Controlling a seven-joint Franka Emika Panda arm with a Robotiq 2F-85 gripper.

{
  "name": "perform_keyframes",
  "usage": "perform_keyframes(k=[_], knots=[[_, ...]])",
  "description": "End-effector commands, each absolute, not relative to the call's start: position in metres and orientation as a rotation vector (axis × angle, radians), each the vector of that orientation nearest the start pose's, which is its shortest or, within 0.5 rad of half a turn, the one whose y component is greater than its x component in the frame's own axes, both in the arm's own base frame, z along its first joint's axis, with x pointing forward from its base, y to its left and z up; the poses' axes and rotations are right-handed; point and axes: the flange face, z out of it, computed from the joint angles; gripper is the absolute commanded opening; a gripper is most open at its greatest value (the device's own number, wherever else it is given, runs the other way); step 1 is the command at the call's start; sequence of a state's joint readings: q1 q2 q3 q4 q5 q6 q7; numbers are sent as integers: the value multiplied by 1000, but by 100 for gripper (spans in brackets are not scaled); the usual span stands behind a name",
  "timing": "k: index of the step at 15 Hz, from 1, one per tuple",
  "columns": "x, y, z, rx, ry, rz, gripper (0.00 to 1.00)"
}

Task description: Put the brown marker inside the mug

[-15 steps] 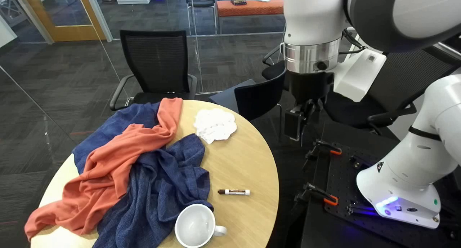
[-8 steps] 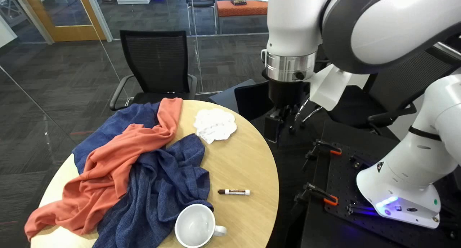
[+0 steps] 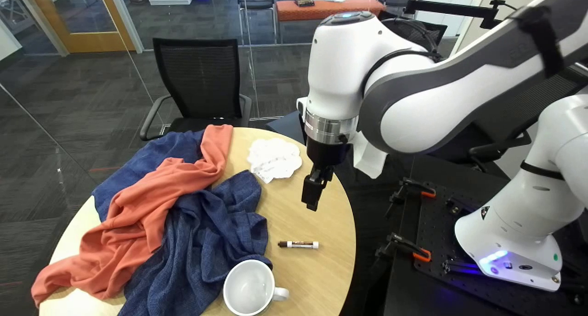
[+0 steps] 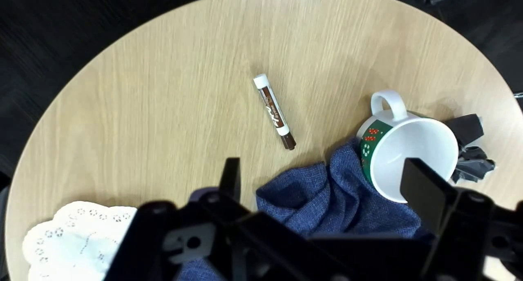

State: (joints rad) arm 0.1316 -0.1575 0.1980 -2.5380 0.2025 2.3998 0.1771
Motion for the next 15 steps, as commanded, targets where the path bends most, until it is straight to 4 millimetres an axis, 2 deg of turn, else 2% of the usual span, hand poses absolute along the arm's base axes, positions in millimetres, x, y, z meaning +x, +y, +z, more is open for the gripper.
perform_keyframes(k=[1,7,12,15], knots=[[423,146,324,-3034,-6,25,100],[426,147,322,-3043,-19,-10,100],[435,149,280,-3090,-121,-49,100],[439,151,246,-3101,-167,-33,100]])
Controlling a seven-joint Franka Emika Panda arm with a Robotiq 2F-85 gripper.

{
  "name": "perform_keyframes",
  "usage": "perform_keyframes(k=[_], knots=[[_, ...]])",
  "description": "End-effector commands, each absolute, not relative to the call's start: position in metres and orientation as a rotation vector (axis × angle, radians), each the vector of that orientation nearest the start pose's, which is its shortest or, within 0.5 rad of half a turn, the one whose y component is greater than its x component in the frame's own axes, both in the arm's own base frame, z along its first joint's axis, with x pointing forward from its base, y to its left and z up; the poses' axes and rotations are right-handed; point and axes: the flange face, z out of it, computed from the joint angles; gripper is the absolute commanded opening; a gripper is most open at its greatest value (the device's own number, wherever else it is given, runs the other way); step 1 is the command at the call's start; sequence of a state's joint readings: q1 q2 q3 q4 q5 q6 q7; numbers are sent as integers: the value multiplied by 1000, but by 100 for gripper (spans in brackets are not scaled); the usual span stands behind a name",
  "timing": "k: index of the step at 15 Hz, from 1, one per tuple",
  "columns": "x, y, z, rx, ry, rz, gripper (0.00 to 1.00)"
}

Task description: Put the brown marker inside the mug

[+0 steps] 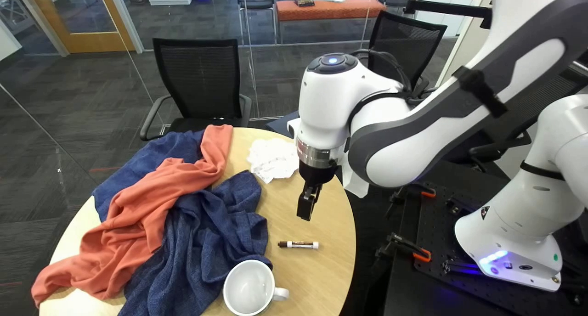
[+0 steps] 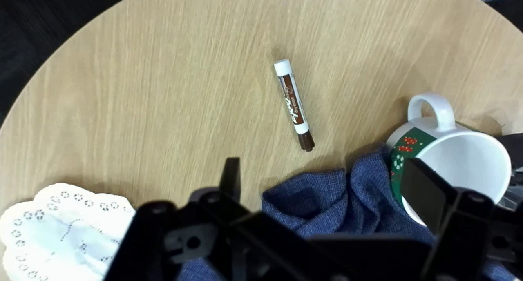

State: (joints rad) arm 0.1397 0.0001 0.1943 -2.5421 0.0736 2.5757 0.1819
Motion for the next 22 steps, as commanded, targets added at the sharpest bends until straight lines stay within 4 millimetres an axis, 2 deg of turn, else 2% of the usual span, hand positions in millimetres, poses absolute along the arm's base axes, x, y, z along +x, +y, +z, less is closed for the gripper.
perform_keyframes(k=[1,5,11,22], knots=[[440,151,236,-3104,-180,-31,100],[445,155,193,-3096,-193,-49,100],[454,161,146,-3118,-154,-44,100],[476,177,91,-3205,-174,-4,100]])
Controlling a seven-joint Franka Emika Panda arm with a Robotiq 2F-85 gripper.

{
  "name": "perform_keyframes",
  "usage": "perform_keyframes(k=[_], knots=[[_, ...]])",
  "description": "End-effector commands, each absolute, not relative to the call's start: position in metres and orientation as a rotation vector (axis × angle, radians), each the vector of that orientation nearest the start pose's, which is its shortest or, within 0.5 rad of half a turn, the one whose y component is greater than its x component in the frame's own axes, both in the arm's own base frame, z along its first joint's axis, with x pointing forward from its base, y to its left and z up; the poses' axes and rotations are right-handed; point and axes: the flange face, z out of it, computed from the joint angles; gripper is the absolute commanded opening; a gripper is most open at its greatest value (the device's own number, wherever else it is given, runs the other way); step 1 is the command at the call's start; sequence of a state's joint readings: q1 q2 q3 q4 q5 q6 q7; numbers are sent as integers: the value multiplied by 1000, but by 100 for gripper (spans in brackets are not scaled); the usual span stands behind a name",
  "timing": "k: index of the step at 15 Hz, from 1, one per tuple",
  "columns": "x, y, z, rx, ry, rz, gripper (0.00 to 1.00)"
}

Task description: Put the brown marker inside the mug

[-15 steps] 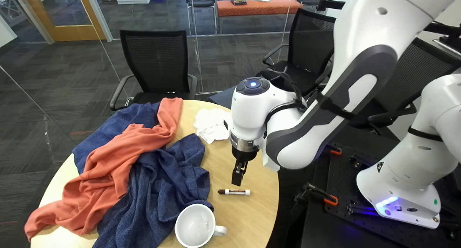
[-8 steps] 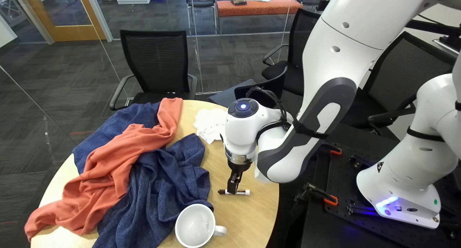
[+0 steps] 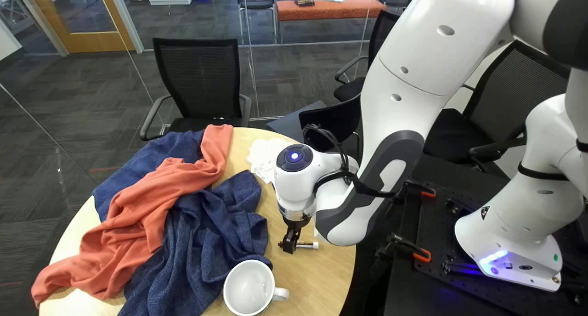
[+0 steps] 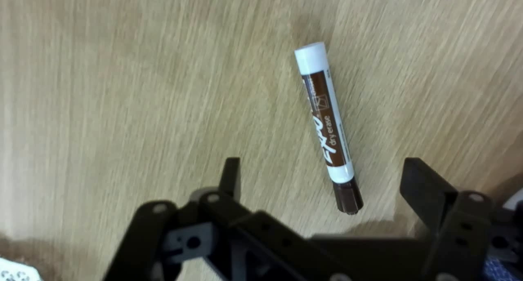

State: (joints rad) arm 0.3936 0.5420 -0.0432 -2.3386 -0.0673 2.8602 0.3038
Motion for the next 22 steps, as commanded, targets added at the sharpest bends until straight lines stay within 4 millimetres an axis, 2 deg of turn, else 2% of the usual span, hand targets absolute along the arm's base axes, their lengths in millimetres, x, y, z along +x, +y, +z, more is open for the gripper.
perform_keyframes(k=[1,6,7,8,14,16,18,20,22], knots=[[477,178,86,-3210,-177,2,100],[479,180,70,-3225,-187,28,100],[480,180,68,-3224,-190,27,75],[480,181,66,-3225,-190,29,74],[482,181,68,-3224,-167,14,27],[484,183,76,-3223,-137,-5,12],[485,183,88,-3215,-112,-26,0],[486,184,106,-3204,-96,-55,5],[489,185,136,-3177,-89,-105,5]])
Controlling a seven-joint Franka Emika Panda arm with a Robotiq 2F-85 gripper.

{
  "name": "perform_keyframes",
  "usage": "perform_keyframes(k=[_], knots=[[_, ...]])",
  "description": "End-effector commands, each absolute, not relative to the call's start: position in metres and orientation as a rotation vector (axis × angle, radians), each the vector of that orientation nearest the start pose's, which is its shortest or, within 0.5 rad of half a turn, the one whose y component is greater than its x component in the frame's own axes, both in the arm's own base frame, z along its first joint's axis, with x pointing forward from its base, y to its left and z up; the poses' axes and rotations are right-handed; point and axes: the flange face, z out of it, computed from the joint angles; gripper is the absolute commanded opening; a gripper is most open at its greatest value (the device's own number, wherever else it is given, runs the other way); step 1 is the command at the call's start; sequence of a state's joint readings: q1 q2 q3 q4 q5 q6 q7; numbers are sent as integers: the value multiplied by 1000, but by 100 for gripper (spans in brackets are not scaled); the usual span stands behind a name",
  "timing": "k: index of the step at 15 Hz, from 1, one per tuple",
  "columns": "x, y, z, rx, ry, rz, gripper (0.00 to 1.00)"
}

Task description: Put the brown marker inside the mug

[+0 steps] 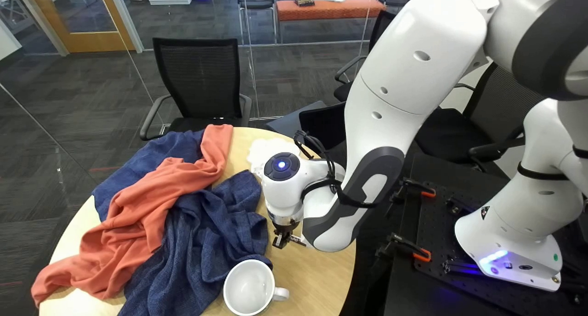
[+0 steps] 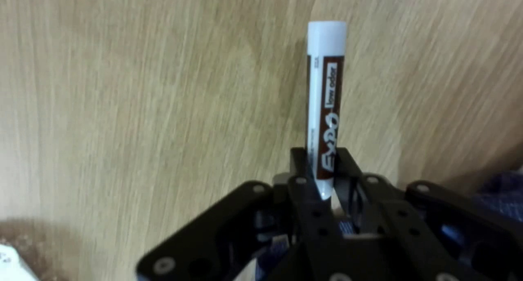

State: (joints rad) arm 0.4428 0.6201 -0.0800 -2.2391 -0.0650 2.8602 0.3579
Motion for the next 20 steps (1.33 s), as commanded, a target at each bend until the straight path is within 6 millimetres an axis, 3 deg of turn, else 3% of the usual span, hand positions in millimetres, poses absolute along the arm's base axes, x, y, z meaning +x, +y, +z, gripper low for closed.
perform_keyframes(k=[1,6,10,15,17,18,20], knots=[[490,187,152,-3160,-102,-139,5],[487,205,227,-3065,-230,-321,5],[476,229,261,-2946,-434,-435,5],[465,261,270,-2785,-649,-520,5],[466,266,268,-2801,-623,-484,5],[465,269,268,-2793,-636,-483,20],[465,269,267,-2795,-633,-479,20]])
